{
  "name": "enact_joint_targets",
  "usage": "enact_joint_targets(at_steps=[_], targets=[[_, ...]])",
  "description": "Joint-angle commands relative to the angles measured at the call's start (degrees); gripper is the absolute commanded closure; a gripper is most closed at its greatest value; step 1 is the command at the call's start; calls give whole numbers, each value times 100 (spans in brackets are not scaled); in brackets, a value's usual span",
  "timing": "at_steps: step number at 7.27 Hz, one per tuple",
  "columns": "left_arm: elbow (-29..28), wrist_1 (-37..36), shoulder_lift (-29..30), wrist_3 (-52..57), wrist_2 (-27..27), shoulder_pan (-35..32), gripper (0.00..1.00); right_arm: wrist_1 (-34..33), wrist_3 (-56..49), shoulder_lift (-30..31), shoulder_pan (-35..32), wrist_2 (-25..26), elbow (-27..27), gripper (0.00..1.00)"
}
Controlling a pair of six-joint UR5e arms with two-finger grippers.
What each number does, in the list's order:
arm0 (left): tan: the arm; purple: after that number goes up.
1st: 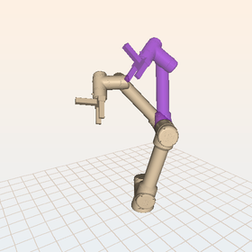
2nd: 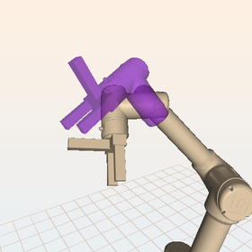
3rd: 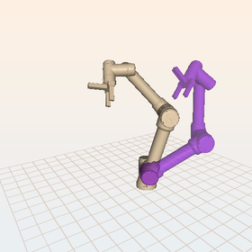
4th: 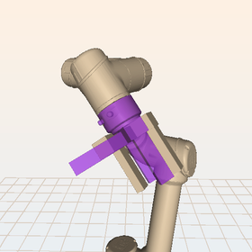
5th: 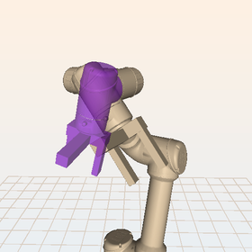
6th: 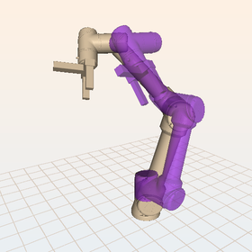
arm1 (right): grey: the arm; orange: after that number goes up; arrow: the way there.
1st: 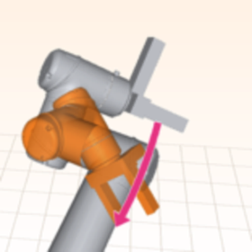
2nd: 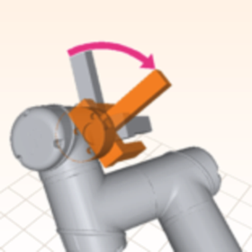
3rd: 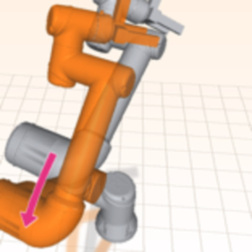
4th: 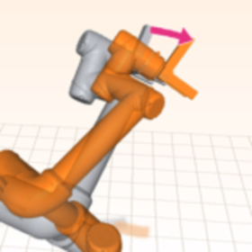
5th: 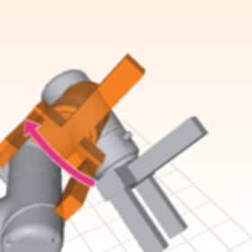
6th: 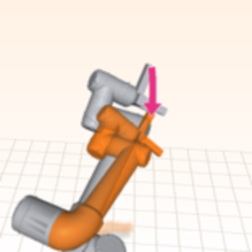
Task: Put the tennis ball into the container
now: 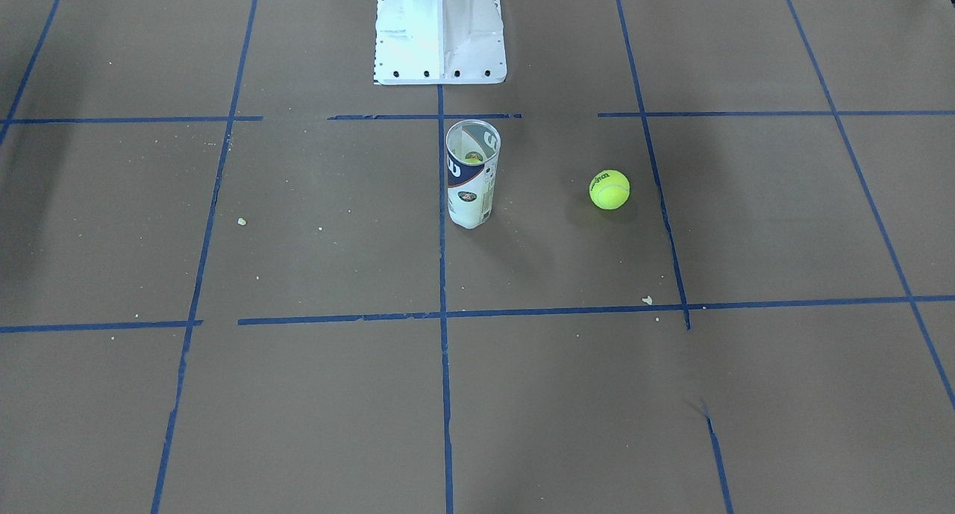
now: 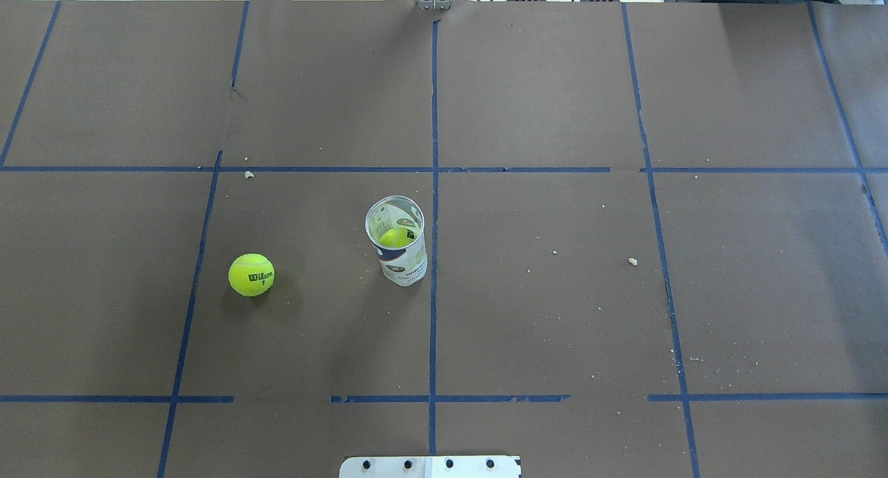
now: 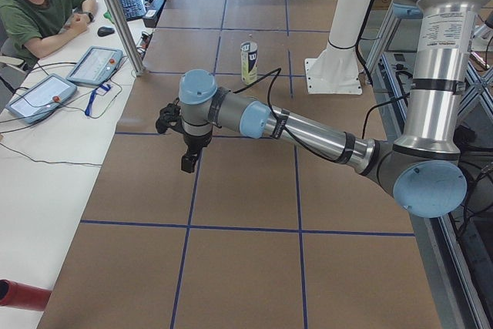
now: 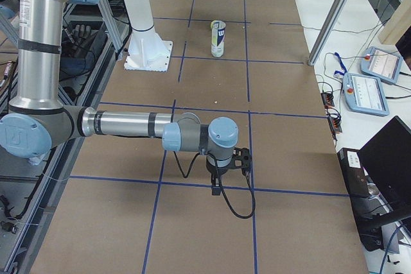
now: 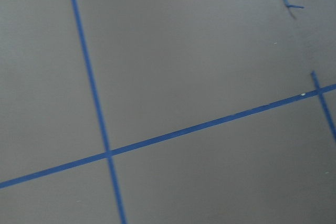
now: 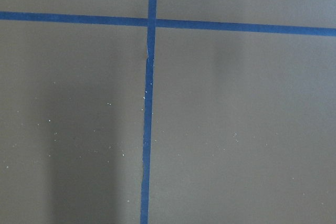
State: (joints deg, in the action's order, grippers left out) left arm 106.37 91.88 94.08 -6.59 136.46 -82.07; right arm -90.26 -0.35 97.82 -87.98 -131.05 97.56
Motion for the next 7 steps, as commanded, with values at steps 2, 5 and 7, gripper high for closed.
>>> enact_joint_targets(at_steps=[2, 5, 7], targets=[[261, 812, 600, -2938, -800, 1874, 0, 0, 0, 0, 0, 0, 0, 0], [454, 814, 919, -4505, -1673, 3185, 0, 0, 0, 0, 0, 0, 0, 0], [551, 1040, 919, -5744, -2594, 4160, 0, 0, 0, -9, 0, 0, 0, 0]])
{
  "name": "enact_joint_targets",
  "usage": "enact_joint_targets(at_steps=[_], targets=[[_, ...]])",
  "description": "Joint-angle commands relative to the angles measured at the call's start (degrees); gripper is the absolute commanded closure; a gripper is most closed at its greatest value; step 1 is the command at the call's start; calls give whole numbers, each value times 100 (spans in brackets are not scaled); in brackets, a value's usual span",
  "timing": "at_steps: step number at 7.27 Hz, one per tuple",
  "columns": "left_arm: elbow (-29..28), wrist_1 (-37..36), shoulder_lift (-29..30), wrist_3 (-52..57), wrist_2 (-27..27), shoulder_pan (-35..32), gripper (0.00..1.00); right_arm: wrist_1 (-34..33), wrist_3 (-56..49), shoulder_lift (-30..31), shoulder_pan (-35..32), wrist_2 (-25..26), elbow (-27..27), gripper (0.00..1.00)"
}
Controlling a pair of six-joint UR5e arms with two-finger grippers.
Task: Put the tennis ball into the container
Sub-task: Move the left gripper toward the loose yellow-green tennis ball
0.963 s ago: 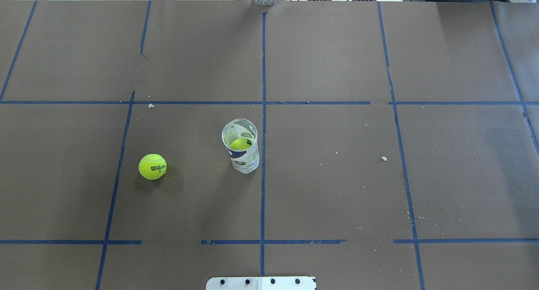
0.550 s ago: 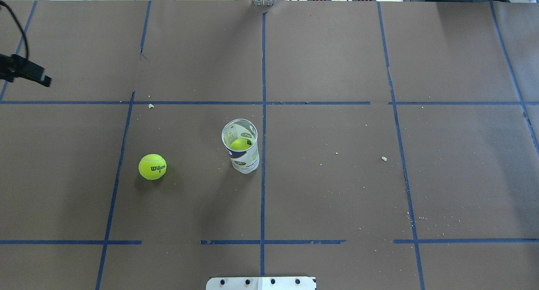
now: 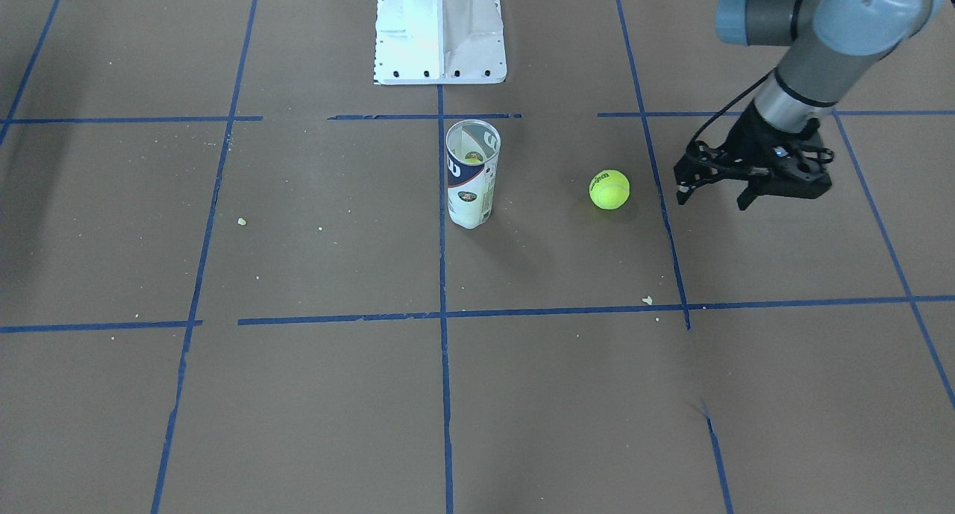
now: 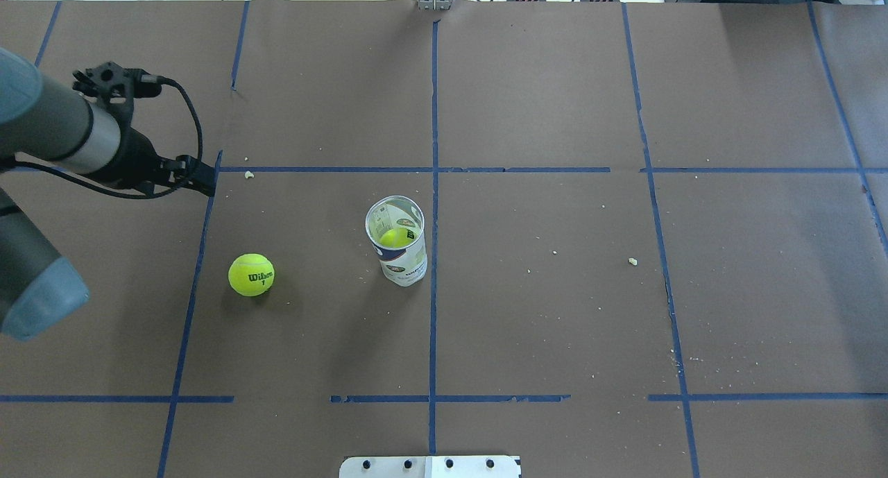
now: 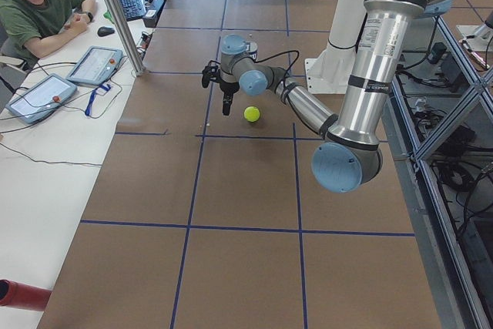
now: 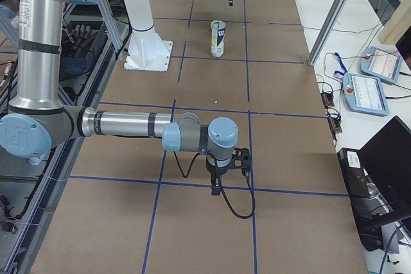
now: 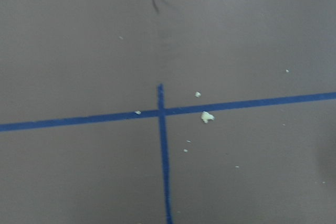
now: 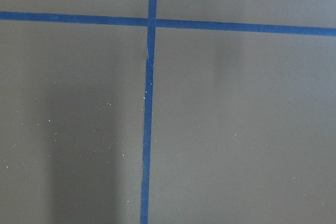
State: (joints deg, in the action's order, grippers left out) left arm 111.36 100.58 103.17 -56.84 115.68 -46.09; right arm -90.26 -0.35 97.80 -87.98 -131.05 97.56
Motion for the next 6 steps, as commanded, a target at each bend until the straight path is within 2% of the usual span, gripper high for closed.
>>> enact_joint_targets(at_steps=[1, 2, 6], targets=[[61, 329, -7, -1019, -555, 749, 0, 0, 0, 2, 0, 0, 0, 0], [52, 340, -16, -1466, -1034, 1133, 0, 0, 0, -7, 0, 0, 0, 0], [-123, 331, -34, -1672, -1319, 1497, 0, 0, 0, -7, 0, 0, 0, 0]])
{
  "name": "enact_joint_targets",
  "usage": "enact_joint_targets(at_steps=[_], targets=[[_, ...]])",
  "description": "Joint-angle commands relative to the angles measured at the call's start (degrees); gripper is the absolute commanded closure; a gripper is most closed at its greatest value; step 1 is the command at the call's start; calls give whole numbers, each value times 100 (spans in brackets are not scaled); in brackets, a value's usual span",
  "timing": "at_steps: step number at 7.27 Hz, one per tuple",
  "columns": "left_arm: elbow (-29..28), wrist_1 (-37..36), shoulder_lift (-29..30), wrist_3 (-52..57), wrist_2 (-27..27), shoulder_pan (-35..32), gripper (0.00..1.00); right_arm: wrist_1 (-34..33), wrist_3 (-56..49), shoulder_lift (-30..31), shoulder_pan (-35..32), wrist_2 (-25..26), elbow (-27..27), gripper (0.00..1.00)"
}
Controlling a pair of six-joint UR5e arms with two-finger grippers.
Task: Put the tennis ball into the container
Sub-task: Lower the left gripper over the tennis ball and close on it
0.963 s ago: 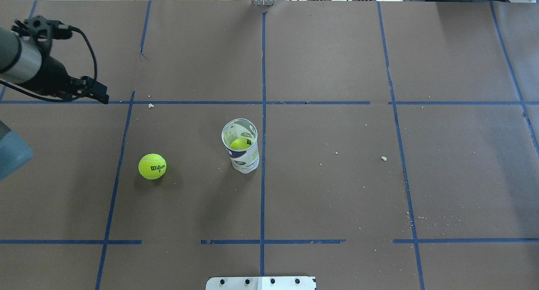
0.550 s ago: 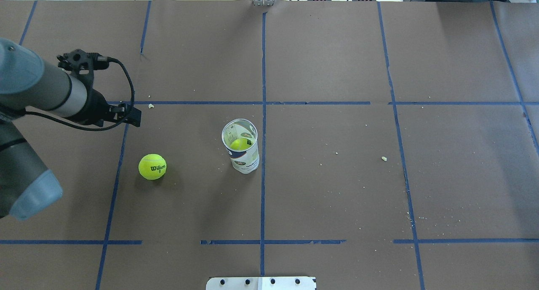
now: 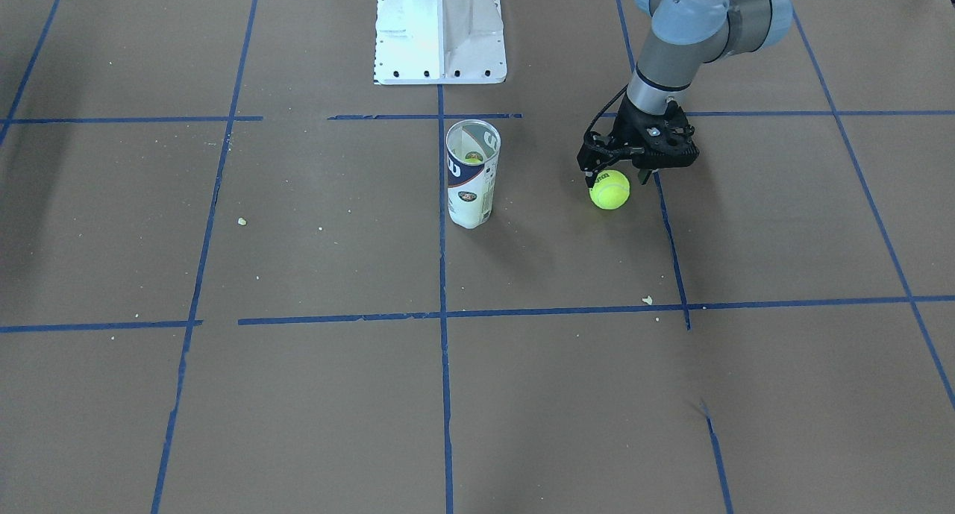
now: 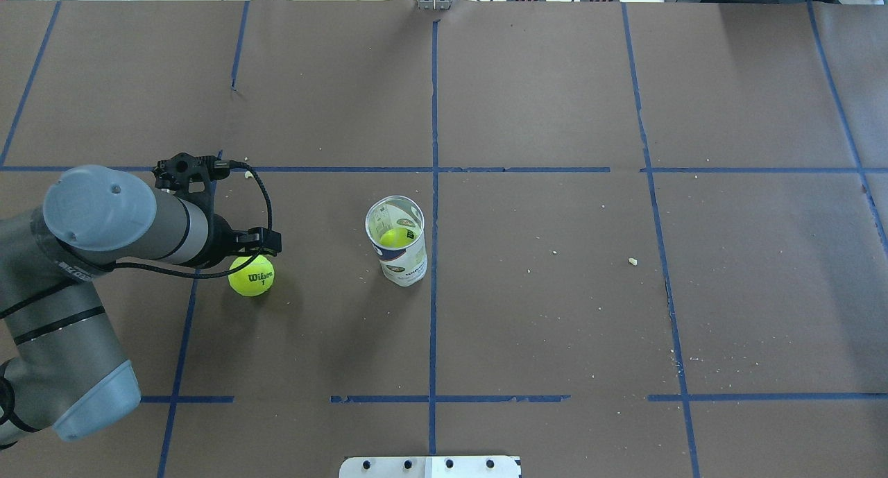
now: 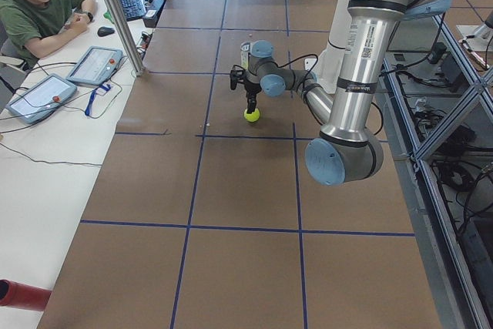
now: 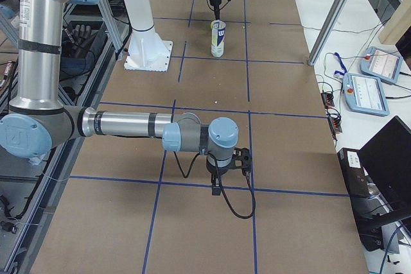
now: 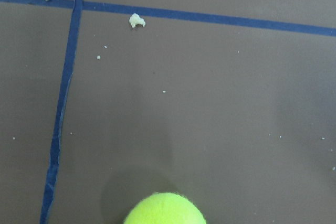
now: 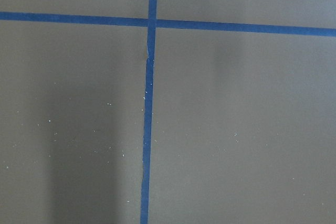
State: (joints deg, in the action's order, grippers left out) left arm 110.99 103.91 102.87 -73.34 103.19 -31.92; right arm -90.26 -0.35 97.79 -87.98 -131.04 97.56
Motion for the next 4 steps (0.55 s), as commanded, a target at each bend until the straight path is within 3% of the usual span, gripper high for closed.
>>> enact_joint_targets(at_steps=[1, 4], targets=[[-216, 7, 5, -31, -71, 124, 0, 0, 0, 3, 0, 0, 0, 0], [-393, 7, 31, -31, -62, 238, 0, 0, 0, -6, 0, 0, 0, 0]])
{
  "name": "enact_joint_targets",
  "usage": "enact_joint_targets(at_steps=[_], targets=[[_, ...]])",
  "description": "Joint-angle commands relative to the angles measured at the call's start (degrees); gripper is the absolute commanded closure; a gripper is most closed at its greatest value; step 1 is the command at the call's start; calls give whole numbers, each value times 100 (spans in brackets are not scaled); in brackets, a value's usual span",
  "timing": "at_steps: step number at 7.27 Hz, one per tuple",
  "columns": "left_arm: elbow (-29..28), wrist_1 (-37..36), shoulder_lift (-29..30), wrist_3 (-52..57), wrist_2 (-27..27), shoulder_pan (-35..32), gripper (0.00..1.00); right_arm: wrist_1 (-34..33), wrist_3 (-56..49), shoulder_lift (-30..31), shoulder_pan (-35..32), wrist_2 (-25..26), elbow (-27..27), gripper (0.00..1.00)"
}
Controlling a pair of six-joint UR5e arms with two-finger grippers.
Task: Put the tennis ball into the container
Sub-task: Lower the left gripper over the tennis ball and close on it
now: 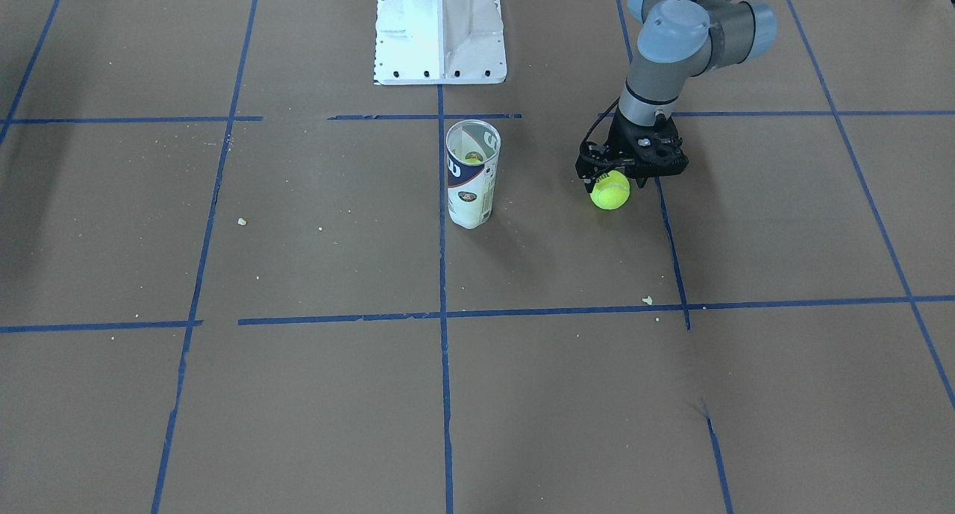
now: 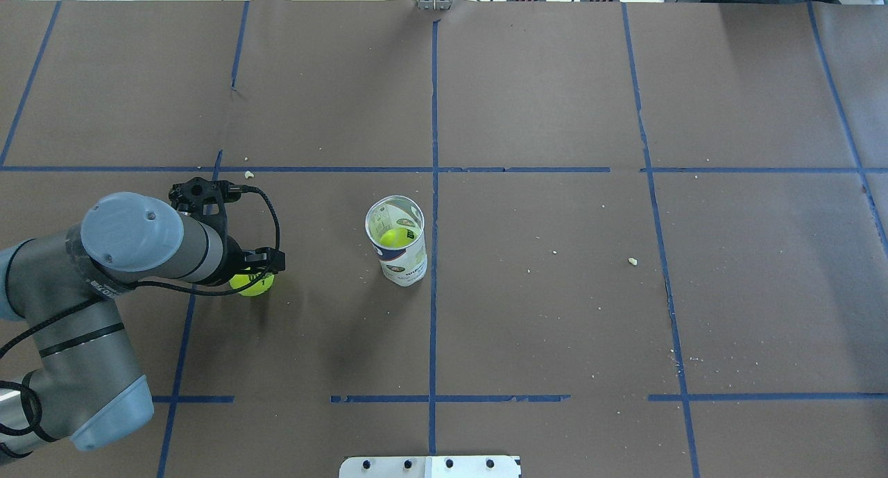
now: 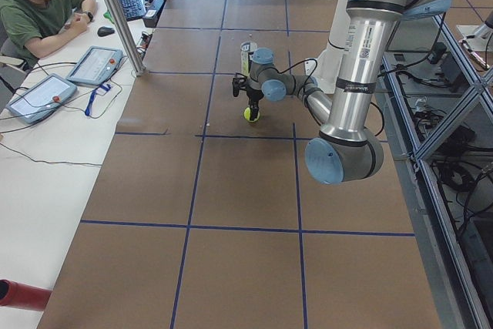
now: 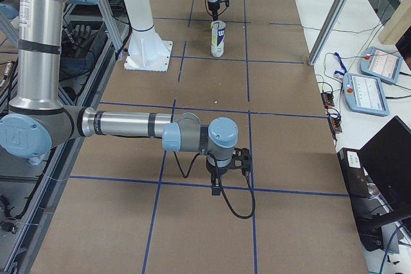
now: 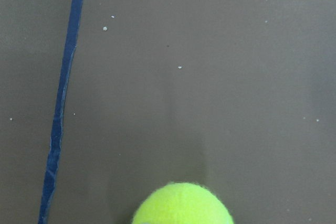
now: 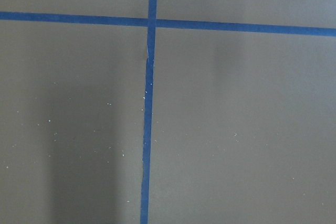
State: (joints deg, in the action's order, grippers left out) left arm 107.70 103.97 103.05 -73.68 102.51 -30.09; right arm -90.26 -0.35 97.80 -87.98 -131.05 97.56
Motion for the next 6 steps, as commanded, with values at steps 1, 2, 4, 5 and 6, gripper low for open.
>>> enact_joint_targets(at_steps=[1, 2, 4, 5, 6], targets=[[-108, 0, 22, -6, 6, 91, 2, 0, 0, -7, 0, 0, 0, 0], [-117, 0, 39, -6, 15, 91, 3, 0, 0, 2, 0, 0, 0, 0], [-118, 1, 57, -6, 32, 91, 26, 0, 0, -7, 0, 0, 0, 0], [-135, 0, 92, -6, 67, 91, 69, 0, 0, 2, 0, 0, 0, 0], [-74, -8, 83, -6, 76, 83, 81, 0, 0, 2, 0, 0, 0, 0]])
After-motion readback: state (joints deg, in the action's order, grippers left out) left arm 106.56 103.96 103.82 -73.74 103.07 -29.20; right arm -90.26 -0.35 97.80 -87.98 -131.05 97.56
